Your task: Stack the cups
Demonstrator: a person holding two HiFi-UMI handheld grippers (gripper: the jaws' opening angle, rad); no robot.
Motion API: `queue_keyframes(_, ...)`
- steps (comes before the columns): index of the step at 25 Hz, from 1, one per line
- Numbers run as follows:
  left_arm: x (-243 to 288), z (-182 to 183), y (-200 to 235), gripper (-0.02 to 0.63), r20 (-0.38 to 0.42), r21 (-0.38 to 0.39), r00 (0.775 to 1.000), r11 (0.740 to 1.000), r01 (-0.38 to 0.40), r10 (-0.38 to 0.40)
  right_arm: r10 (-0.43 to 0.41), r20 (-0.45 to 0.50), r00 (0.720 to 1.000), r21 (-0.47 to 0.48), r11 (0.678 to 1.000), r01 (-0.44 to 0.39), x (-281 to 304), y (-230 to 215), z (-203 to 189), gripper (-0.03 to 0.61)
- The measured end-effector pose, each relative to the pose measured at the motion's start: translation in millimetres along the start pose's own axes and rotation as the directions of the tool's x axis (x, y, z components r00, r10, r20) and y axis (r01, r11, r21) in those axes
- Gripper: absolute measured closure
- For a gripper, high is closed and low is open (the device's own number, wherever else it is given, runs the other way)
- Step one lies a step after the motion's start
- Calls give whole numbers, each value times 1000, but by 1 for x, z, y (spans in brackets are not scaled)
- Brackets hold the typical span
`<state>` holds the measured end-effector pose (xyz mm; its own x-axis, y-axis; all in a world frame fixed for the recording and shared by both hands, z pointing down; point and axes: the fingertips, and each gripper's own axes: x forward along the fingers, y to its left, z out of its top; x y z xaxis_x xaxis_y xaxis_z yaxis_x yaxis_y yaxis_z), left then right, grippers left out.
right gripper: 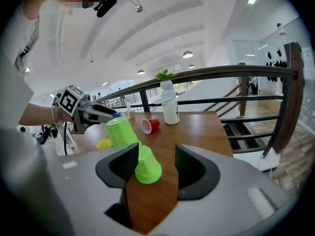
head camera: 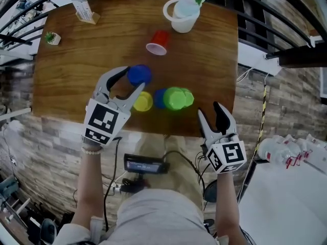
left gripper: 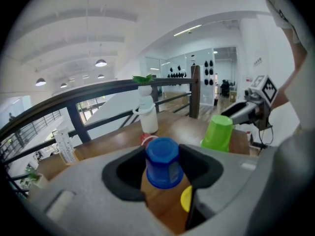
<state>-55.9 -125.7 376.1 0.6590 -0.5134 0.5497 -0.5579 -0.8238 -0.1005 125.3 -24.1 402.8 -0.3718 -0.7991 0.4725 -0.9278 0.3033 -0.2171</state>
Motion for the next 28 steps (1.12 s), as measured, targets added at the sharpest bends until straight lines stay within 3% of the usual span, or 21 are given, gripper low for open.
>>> queue_keyframes(9, -21, 11, -27, 407, -13, -11, 1000, 1000, -6, 6, 42, 12, 999, -27, 999, -42, -3, 3, 10, 357)
queue_keyframes(28, -27, 0, -68, 405, -49, -45, 999, 999, 21, -23, 115, -3, 993, -57, 992, -115, -3, 10, 9, 357)
